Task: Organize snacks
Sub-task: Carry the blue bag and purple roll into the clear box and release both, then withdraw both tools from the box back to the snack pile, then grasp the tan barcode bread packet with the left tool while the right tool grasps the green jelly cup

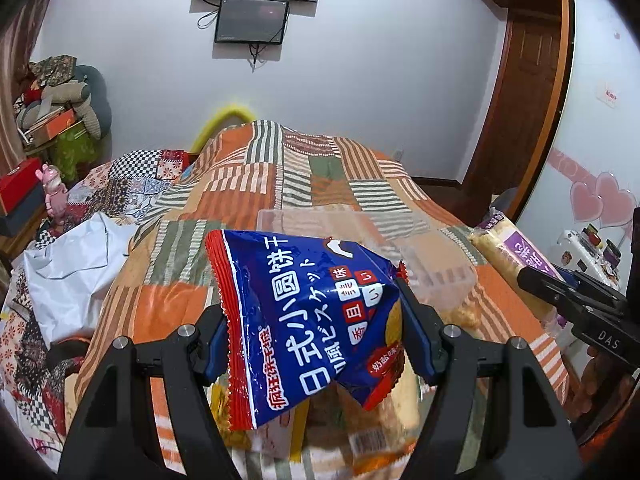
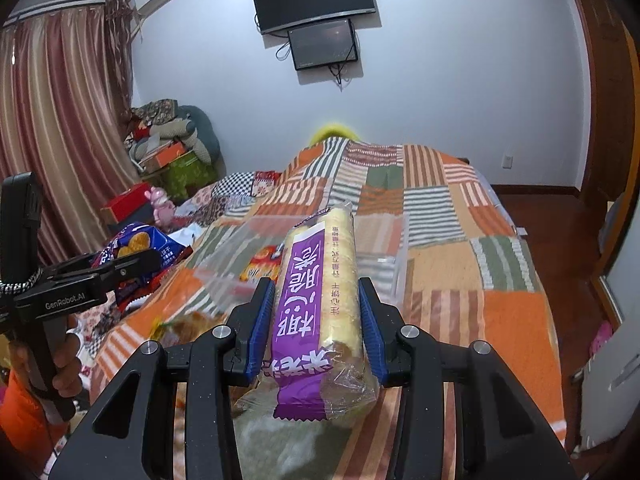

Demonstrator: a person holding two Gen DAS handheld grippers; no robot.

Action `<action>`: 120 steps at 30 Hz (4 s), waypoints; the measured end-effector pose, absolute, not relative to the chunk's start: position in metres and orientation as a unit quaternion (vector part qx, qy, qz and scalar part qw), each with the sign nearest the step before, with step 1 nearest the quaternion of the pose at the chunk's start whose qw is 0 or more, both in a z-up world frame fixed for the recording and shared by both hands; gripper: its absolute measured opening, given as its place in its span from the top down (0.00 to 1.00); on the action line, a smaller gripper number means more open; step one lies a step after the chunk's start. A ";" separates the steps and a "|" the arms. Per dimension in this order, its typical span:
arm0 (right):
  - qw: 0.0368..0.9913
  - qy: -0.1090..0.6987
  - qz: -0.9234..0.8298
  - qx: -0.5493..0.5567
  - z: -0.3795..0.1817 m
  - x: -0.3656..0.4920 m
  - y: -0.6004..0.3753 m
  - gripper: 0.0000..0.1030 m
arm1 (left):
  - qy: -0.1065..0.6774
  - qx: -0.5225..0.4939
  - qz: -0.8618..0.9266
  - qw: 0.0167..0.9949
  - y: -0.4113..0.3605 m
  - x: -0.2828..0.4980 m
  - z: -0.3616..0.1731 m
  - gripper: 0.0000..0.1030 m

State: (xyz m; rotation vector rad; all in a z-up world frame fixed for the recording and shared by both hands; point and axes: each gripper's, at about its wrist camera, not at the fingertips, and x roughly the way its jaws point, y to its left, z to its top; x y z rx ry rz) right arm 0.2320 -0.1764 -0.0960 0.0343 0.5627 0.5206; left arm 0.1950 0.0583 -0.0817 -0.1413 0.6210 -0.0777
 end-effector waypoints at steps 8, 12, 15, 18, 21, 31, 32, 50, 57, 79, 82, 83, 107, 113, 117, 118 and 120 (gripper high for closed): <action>0.932 0.263 0.250 0.019 -0.092 0.256 -0.175 0.63 | 0.316 -0.062 -0.038 0.946 0.056 0.228 -0.088 0.32; 0.930 0.267 0.252 0.022 -0.097 0.269 -0.171 0.63 | 0.328 -0.064 -0.039 0.942 0.056 0.243 -0.094 0.32; 0.928 0.273 0.253 0.021 -0.101 0.277 -0.166 0.63 | 0.334 -0.063 -0.038 0.940 0.057 0.254 -0.098 0.32; 0.926 0.280 0.253 0.018 -0.107 0.286 -0.160 0.63 | 0.344 -0.059 -0.037 0.936 0.057 0.267 -0.103 0.32; 0.923 0.289 0.253 0.016 -0.113 0.294 -0.159 0.63 | 0.353 -0.057 -0.038 0.933 0.055 0.276 -0.107 0.32; 0.908 0.332 0.257 0.004 -0.130 0.319 -0.151 0.63 | 0.383 -0.043 -0.060 0.921 0.048 0.308 -0.119 0.32; 0.906 0.335 0.257 0.003 -0.132 0.321 -0.150 0.63 | 0.387 -0.038 -0.059 0.920 0.047 0.311 -0.121 0.32; 0.895 0.367 0.251 -0.018 -0.145 0.335 -0.146 0.63 | 0.435 -0.026 -0.069 0.897 0.040 0.331 -0.146 0.30; 0.899 0.358 0.253 -0.024 -0.138 0.324 -0.148 0.62 | 0.420 -0.030 -0.067 0.905 0.043 0.317 -0.134 0.30; 0.914 0.317 0.252 -0.023 -0.116 0.250 -0.178 0.30 | 0.398 -0.043 -0.066 0.914 0.045 0.220 -0.114 0.09; 0.913 0.321 0.249 -0.025 -0.119 0.243 -0.180 0.30 | 0.400 -0.049 -0.063 0.913 0.043 0.208 -0.120 0.09; 0.913 0.323 0.250 -0.024 -0.121 0.241 -0.181 0.30 | 0.399 -0.047 -0.062 0.914 0.043 0.205 -0.122 0.09; 0.878 0.408 0.250 0.016 -0.188 0.235 -0.182 0.29 | 0.417 -0.065 -0.091 0.902 0.020 0.174 -0.163 0.38; 0.876 0.412 0.250 0.031 -0.194 0.239 -0.183 0.29 | 0.410 -0.076 -0.087 0.905 0.023 0.173 -0.169 0.44; 0.871 0.416 0.259 0.038 -0.195 0.242 -0.179 0.30 | 0.405 -0.076 -0.084 0.907 0.023 0.173 -0.171 0.48; 0.871 0.415 0.259 0.037 -0.195 0.242 -0.178 0.31 | 0.404 -0.077 -0.082 0.908 0.023 0.171 -0.170 0.49; 0.873 0.415 0.256 0.029 -0.195 0.242 -0.175 0.35 | 0.402 -0.076 -0.077 0.909 0.023 0.170 -0.170 0.55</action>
